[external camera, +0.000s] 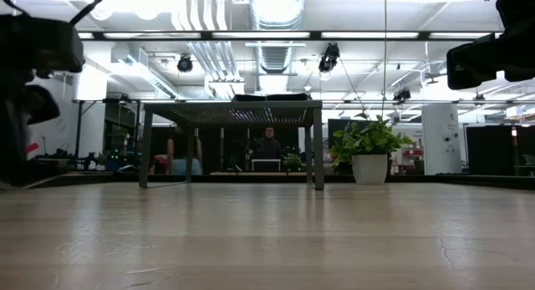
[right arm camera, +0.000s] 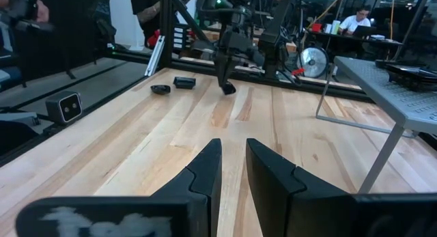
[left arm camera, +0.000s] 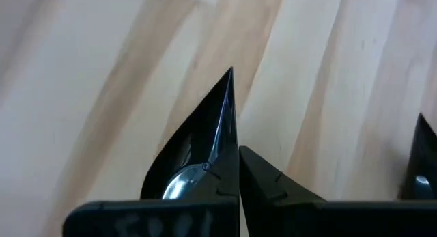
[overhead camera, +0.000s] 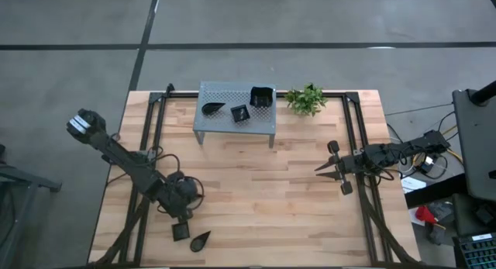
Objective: Pick & Place Mini shaped plates
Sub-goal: Stack the black drop-shaped plate on top of the black drop-shaped plates on the shelf
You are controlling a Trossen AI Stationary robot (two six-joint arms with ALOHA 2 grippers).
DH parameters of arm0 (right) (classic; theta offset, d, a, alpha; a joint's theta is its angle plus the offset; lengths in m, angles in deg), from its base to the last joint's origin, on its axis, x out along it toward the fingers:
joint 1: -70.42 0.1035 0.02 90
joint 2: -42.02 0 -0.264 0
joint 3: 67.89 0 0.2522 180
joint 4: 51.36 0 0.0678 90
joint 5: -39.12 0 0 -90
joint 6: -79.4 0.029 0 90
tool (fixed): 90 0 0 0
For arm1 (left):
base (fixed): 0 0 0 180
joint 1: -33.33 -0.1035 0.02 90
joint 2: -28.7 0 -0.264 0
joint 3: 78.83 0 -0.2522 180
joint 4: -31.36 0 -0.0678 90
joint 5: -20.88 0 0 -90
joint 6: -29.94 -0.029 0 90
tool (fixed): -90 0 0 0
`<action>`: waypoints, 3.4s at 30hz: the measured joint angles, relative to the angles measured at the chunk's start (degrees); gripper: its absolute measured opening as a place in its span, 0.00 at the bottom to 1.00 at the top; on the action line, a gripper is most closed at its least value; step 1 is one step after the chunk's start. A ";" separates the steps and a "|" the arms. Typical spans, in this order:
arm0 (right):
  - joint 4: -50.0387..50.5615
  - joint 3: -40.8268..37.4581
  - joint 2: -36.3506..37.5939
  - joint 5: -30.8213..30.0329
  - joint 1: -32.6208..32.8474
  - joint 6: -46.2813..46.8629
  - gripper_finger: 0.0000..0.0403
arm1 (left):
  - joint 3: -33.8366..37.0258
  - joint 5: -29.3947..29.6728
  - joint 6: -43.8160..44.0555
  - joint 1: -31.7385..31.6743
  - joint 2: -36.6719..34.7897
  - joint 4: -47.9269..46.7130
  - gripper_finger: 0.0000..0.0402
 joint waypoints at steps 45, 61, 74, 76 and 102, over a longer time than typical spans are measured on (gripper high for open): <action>0.00 0.00 0.01 0.02 0.01 -0.01 0.16 | -24.63 26.24 -40.31 -42.38 -4.02 -8.35 0.00; -0.02 -0.01 0.00 0.02 0.00 -0.01 0.16 | -23.85 11.65 -49.94 -56.88 -1.15 -1.58 0.00; -0.01 0.00 0.00 0.00 0.00 0.00 0.16 | -23.85 12.15 -48.88 -58.54 -0.15 -0.86 0.00; -0.02 0.00 0.00 0.00 0.01 -0.01 0.16 | -23.85 12.17 -49.98 -58.67 -0.02 -0.80 0.00; 0.00 0.00 -0.01 0.02 0.01 0.01 0.16 | -21.48 10.53 -52.59 -59.74 0.44 2.70 0.00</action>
